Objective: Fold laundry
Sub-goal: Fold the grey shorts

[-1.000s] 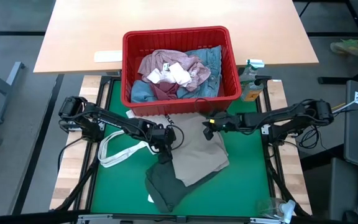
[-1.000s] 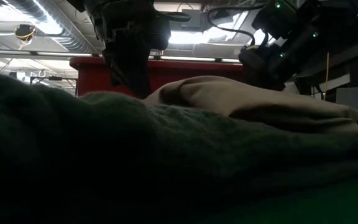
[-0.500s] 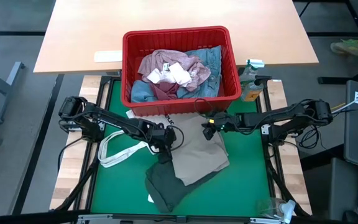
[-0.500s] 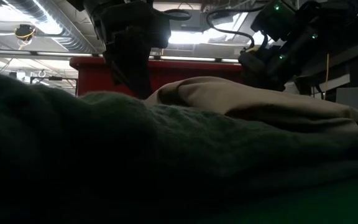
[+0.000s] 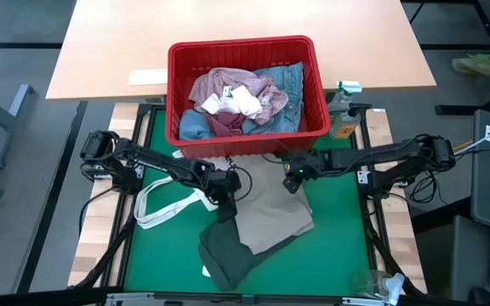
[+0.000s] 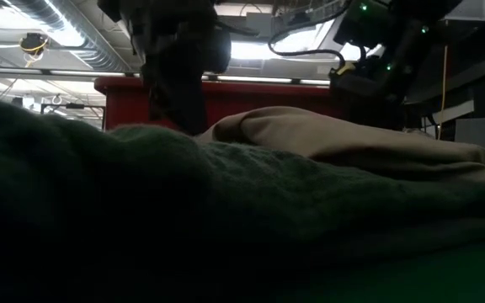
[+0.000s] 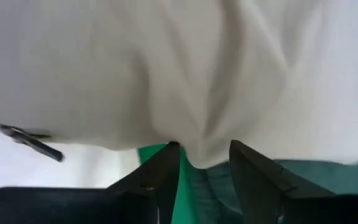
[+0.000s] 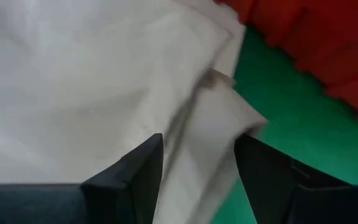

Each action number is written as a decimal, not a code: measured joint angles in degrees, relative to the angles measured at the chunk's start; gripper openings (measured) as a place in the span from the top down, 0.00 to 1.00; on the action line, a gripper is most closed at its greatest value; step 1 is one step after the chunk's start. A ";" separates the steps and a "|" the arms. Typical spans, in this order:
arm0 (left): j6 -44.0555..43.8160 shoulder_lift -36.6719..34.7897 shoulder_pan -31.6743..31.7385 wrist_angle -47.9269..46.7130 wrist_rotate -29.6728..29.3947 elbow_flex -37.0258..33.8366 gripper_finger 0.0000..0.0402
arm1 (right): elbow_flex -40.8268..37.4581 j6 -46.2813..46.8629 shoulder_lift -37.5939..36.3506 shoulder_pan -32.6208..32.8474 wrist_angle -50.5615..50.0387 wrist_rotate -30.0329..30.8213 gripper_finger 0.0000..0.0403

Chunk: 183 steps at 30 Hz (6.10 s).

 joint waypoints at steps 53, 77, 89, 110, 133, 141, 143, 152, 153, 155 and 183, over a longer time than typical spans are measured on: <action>-29.77 -12.61 -12.27 27.82 -17.92 -22.67 0.66 | -14.74 5.42 -0.11 0.00 9.91 -19.50 0.51; -42.86 -1.54 -8.76 35.38 -19.77 -22.58 0.66 | -14.85 5.43 0.11 0.02 14.12 -21.22 0.51; -40.52 2.75 -8.16 37.96 -19.33 -22.58 0.67 | -14.85 5.42 0.11 0.07 16.01 -21.44 0.61; -35.65 -2.78 -8.16 37.75 -19.01 -22.58 0.99 | -10.90 4.62 0.02 0.07 21.70 -25.65 0.99; -34.50 -12.00 -9.48 28.25 -15.91 -22.51 1.00 | -1.78 2.45 0.09 0.02 11.54 -29.76 0.98; -34.69 -12.00 -11.56 19.13 -15.77 -22.51 1.00 | -1.78 5.12 0.11 0.02 11.03 -29.97 0.97; -34.69 -12.00 -12.07 16.06 -15.75 -22.51 1.00 | -1.78 5.20 0.11 0.02 9.85 -29.95 0.94; -34.71 -11.82 -13.10 9.92 -15.78 -22.51 1.00 | -1.78 7.18 3.63 0.02 9.48 -25.16 0.63; -34.71 -11.82 -13.10 9.93 -15.76 -22.51 1.00 | -1.78 7.37 4.64 0.02 9.85 -24.39 0.61; -34.71 -11.82 -13.10 9.93 -15.78 -22.51 1.00 | -1.80 7.37 7.05 0.02 11.28 -22.89 0.57; -35.95 -11.80 -13.06 10.05 -14.53 -22.51 1.00 | -1.85 1.63 17.87 -1.42 31.48 -13.36 0.55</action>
